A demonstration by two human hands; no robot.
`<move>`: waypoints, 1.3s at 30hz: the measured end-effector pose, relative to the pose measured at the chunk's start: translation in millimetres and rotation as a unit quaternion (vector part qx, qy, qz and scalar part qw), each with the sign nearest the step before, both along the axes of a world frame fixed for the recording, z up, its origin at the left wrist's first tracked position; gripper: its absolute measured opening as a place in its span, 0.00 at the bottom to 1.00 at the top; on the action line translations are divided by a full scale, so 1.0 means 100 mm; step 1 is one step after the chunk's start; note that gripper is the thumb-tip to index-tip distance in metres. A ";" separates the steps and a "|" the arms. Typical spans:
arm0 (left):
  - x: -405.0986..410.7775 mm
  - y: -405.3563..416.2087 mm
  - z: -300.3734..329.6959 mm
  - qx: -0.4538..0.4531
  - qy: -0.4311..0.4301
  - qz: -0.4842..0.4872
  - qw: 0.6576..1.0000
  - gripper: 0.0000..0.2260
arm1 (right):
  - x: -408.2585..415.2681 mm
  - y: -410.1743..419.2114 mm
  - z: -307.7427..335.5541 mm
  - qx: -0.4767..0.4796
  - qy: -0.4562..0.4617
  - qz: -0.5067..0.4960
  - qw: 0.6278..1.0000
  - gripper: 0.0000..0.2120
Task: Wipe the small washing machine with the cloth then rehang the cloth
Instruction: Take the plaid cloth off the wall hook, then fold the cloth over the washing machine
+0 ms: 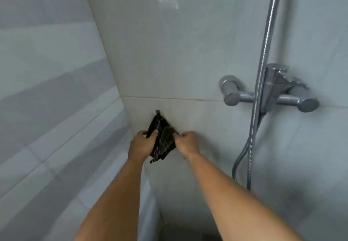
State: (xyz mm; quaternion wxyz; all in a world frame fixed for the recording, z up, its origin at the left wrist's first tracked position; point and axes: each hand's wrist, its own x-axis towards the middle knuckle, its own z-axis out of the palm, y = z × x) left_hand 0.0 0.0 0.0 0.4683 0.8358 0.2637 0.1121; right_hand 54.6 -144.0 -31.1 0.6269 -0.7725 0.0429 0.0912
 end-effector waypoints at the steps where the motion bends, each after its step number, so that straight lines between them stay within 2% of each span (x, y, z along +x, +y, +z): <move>1: 0.05 0.00 -0.10 -0.051 -0.008 0.005 0.999 0.34 | 0.02 0.03 -0.14 0.040 0.027 -0.012 0.999 0.15; 3: 0.12 -0.02 -0.27 -0.105 -0.031 0.008 0.994 0.33 | 0.00 0.06 -0.34 0.128 0.081 -0.026 0.988 0.16; 6: 0.10 -0.08 -0.33 -0.093 -0.089 0.011 0.992 0.17 | -0.06 0.09 -0.45 0.213 0.087 -0.023 0.973 0.10; 8: 0.05 -0.11 -0.24 -0.086 -0.132 0.029 0.987 0.11 | -0.17 0.10 -0.35 0.248 0.113 0.010 0.962 0.13; 11: -0.08 -0.13 0.00 -0.132 -0.177 0.023 0.975 0.11 | -0.25 0.10 -0.15 0.284 0.105 0.035 0.952 0.15; 13: -0.20 -0.16 0.13 -0.176 -0.186 -0.003 0.967 0.10 | -0.34 0.06 -0.01 0.316 0.060 0.025 0.947 0.11; 15: -0.36 -0.21 0.12 -0.235 -0.179 -0.039 0.955 0.11 | -0.46 -0.06 0.02 0.352 0.030 0.016 0.935 0.08; 17: -0.56 -0.28 -0.10 -0.295 -0.152 -0.067 0.941 0.14 | -0.61 -0.26 -0.16 0.359 0.008 0.020 0.933 0.09; 23: -1.18 -0.87 -1.49 -0.431 -0.083 -0.110 0.892 0.12 | -1.30 -1.30 -1.34 0.213 -0.045 0.045 0.975 0.10; 26: -1.54 -1.32 -2.12 -0.441 -0.054 -0.129 0.887 0.23 | -1.70 -1.82 -1.78 0.144 -0.071 0.059 0.985 0.11; 29: -2.09 -1.76 -2.39 -0.443 -0.042 -0.143 0.884 0.36 | -2.27 -2.28 -1.91 0.080 -0.104 0.024 0.991 0.12; 30: -2.28 -1.88 -2.42 -0.437 -0.018 -0.161 0.885 0.35 | -2.47 -2.42 -1.88 0.071 -0.107 0.019 0.992 0.12; 32: -2.63 -2.06 -2.43 -0.404 0.038 -0.215 0.888 0.27 | -2.83 -2.70 -1.77 0.037 -0.107 0.033 0.993 0.11; 34: -2.92 -2.21 -2.40 -0.363 0.062 -0.252 0.895 0.23 | -3.09 -2.96 -1.59 0.005 -0.122 0.050 0.991 0.09; 37: -3.27 -2.45 -2.28 -0.270 0.029 -0.296 0.916 0.14 | -3.42 -3.29 -1.26 -0.015 -0.144 0.063 0.987 0.06; 39: -3.46 -2.61 -2.15 -0.198 -0.004 -0.328 0.924 0.08 | -3.62 -3.46 -1.10 -0.067 -0.154 0.058 0.984 0.08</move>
